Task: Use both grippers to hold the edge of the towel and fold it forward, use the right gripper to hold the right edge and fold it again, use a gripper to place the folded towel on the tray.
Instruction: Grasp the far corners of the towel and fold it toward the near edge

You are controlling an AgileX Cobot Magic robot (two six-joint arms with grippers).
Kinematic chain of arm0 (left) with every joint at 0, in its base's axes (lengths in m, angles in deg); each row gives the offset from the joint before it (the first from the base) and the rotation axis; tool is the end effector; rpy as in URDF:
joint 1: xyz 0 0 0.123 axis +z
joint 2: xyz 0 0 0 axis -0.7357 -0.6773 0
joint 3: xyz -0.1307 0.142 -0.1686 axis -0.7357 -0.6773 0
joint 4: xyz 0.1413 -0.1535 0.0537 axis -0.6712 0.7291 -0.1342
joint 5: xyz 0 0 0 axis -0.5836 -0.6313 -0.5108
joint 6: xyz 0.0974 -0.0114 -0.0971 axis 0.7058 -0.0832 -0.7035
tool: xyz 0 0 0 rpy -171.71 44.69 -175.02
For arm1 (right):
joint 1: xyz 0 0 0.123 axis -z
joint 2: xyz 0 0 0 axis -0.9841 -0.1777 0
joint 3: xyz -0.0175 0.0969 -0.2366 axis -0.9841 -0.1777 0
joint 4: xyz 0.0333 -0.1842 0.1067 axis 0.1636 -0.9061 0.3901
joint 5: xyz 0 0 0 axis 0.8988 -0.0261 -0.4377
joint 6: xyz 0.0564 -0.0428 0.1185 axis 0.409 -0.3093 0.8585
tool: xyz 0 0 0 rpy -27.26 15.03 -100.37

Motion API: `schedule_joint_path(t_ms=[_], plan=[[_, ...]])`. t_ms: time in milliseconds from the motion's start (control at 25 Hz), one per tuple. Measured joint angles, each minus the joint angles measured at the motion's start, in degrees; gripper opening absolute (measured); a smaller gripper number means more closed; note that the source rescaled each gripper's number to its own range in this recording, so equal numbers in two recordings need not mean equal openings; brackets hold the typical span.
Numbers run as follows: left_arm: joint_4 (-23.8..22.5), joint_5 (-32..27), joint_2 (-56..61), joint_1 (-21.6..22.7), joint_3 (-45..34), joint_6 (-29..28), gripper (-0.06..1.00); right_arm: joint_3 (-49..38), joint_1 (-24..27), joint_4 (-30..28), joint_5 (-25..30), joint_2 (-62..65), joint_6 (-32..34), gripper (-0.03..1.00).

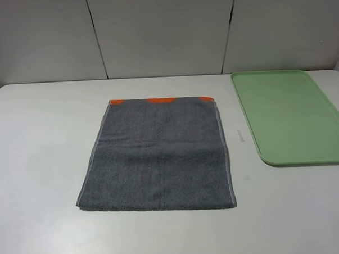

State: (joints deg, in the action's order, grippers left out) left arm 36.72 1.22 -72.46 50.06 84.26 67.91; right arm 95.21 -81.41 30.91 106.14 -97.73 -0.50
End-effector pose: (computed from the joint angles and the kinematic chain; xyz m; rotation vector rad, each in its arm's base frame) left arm 0.0752 -0.0086 0.2575 0.2132 2.3088 0.0188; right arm 0.0779 0.0075 0.2645 -0.0572 2.2451 0.0558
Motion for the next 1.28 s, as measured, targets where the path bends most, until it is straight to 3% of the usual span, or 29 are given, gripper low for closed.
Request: schedule_joint_path(t_ms=[200, 320, 560, 720, 1000, 1280], plan=[[-2.5, 0.0, -7.7, -10.8, 5.1, 6.6, 0.99, 1.6, -0.5, 6.8, -0.5, -14.6, -12.9, 1.00], [-6.1, -0.7, -12.1, -18.8, 6.5, 8.8, 0.99, 1.6, -5.0, 8.0, -2.8, -21.3, -18.3, 1.00], [-11.8, -1.8, -20.6, -34.6, 6.8, 9.4, 0.98, 1.6, -22.4, 5.4, -6.8, -30.7, -24.2, 1.00], [-13.2, -1.7, -25.9, -41.5, 6.8, 10.5, 0.98, 1.6, -32.6, 2.2, -8.3, -36.4, -24.5, 1.00], [-13.2, -0.1, -35.3, -48.9, 5.6, 16.0, 0.98, 1.6, -42.5, -2.5, -12.3, -46.7, -24.8, 1.00], [-13.2, 7.7, -45.3, -50.4, 1.3, 24.7, 0.97, 1.6, -44.9, -3.4, -16.7, -54.2, -26.7, 1.00]])
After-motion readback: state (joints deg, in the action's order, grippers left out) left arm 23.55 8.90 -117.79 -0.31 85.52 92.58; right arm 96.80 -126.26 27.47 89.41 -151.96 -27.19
